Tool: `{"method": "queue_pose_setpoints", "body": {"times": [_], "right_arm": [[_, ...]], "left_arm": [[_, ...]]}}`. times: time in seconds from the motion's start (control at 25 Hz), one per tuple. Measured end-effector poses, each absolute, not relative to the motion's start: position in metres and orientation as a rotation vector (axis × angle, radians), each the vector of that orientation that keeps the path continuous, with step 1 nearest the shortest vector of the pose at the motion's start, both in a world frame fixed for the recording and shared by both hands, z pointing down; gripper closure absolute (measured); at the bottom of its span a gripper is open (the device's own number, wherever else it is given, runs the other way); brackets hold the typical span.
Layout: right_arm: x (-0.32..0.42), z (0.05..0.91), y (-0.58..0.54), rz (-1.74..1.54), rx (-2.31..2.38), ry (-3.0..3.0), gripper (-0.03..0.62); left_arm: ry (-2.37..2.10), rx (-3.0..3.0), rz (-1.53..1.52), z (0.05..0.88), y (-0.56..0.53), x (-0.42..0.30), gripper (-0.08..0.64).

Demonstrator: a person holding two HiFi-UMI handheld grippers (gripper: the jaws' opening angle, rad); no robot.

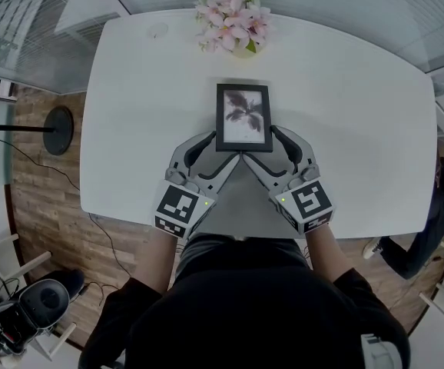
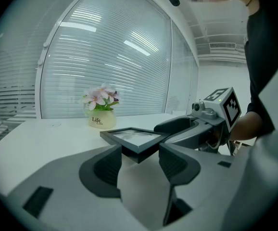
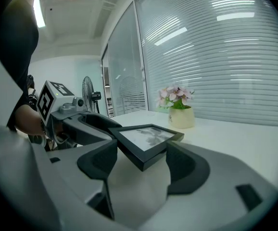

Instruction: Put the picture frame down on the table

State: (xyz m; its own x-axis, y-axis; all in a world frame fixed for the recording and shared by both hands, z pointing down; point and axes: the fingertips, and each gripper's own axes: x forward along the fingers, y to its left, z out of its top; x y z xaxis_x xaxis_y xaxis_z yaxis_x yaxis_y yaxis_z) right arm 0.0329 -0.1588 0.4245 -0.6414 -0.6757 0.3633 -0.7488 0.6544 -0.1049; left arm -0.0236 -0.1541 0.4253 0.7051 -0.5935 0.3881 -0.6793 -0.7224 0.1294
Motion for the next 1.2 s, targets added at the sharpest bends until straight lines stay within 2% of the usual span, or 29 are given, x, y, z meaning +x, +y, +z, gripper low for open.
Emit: {"method": "queue_pose_setpoints", "body": {"times": [1.2], "right_arm": [[0.028,0.457,-0.169,0.355,1.098,-2.485,0.272]], "left_arm": [[-0.965,2.6,0.599,0.459,-0.165,-0.027,0.314]]}}
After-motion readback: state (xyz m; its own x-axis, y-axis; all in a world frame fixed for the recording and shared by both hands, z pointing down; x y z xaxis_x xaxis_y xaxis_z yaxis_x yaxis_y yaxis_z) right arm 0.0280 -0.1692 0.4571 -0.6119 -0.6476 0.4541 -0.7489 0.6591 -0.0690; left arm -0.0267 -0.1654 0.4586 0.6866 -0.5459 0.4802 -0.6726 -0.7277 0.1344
